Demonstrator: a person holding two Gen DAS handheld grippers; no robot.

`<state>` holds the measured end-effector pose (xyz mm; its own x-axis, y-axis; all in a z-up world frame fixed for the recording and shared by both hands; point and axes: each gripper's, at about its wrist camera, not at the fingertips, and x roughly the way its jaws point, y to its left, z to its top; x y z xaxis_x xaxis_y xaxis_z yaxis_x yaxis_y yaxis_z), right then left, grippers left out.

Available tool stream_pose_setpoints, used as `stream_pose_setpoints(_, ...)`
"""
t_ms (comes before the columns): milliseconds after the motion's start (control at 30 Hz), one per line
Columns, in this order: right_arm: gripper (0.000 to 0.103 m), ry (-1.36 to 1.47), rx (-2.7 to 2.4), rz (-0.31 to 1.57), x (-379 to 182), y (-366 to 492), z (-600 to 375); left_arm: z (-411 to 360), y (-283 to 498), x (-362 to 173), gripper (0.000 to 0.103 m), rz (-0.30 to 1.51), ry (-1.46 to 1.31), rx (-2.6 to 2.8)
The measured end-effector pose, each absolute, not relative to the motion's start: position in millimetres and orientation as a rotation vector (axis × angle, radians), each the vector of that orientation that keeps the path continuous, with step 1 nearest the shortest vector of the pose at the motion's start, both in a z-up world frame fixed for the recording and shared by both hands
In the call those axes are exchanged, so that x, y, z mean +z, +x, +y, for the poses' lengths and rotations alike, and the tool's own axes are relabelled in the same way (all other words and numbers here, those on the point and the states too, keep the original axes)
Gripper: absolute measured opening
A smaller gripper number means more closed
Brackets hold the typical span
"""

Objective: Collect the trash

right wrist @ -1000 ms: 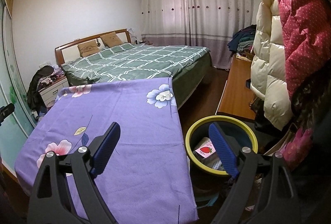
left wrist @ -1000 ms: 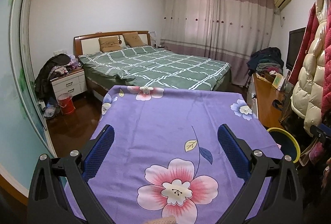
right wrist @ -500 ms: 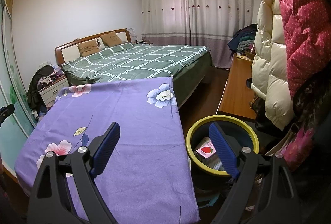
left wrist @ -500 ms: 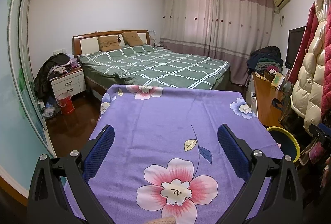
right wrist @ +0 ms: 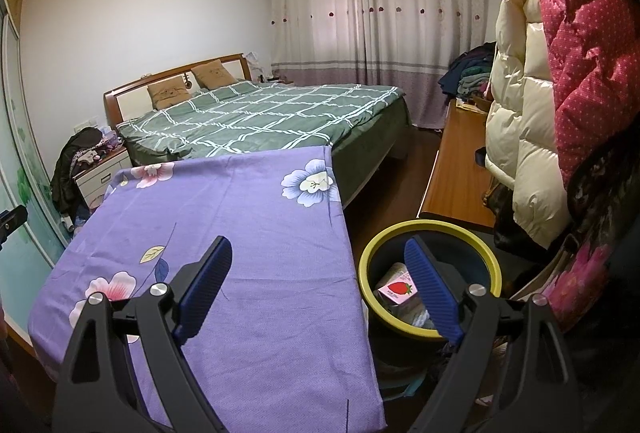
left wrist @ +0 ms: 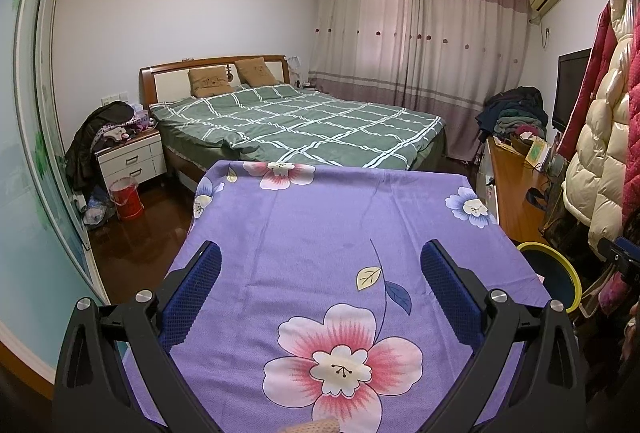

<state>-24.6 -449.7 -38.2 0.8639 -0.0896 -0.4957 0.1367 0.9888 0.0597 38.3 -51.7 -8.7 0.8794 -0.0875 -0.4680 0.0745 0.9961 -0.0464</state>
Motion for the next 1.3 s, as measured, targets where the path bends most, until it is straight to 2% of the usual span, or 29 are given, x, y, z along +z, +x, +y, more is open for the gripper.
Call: stream_pose_setpoints(1300,0.084,0.095,-0.120,0.521,-40.0,-23.7,-448.6,-57.1,36.3,-12.7,0.098,0.482,0.002,-0.095)
